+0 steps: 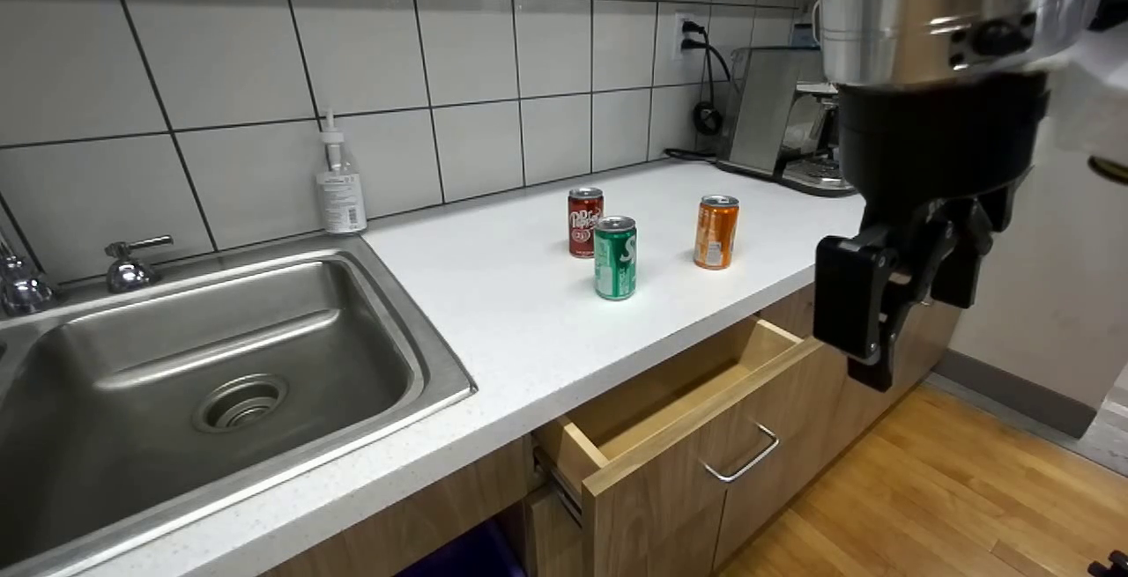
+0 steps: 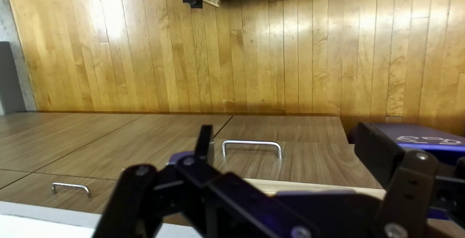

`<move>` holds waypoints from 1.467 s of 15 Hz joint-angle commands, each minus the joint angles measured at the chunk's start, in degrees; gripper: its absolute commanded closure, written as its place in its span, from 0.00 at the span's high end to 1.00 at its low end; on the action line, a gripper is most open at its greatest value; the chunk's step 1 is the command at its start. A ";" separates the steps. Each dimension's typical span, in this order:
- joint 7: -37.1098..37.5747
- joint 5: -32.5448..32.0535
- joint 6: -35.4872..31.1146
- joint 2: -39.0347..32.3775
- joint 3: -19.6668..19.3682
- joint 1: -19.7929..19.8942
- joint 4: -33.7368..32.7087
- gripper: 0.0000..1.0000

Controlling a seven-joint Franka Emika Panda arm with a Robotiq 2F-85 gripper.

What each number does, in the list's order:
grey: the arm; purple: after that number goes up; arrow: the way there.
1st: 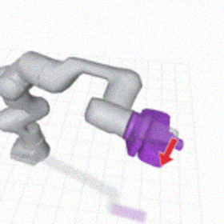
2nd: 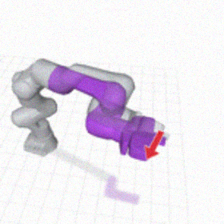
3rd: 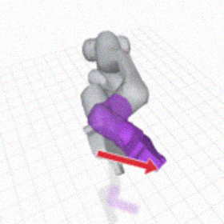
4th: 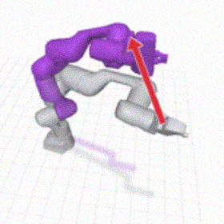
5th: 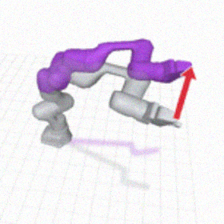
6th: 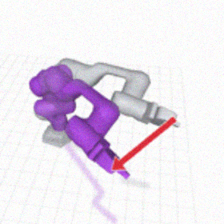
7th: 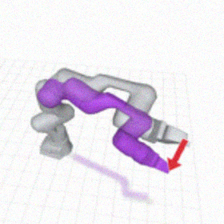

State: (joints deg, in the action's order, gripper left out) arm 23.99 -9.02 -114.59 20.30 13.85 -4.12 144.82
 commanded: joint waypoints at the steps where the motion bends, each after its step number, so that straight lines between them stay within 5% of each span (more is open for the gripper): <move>1: 0.12 -0.14 0.09 -0.05 -0.43 -0.46 -0.07 1.00; 8: -0.23 -0.41 -0.60 -0.48 -0.55 -0.37 -0.02 1.00; 22: -8.64 -7.99 -15.44 -13.08 -5.82 1.11 -1.53 1.00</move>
State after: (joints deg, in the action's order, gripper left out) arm 18.06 -15.03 -127.89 10.88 9.02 -3.80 145.16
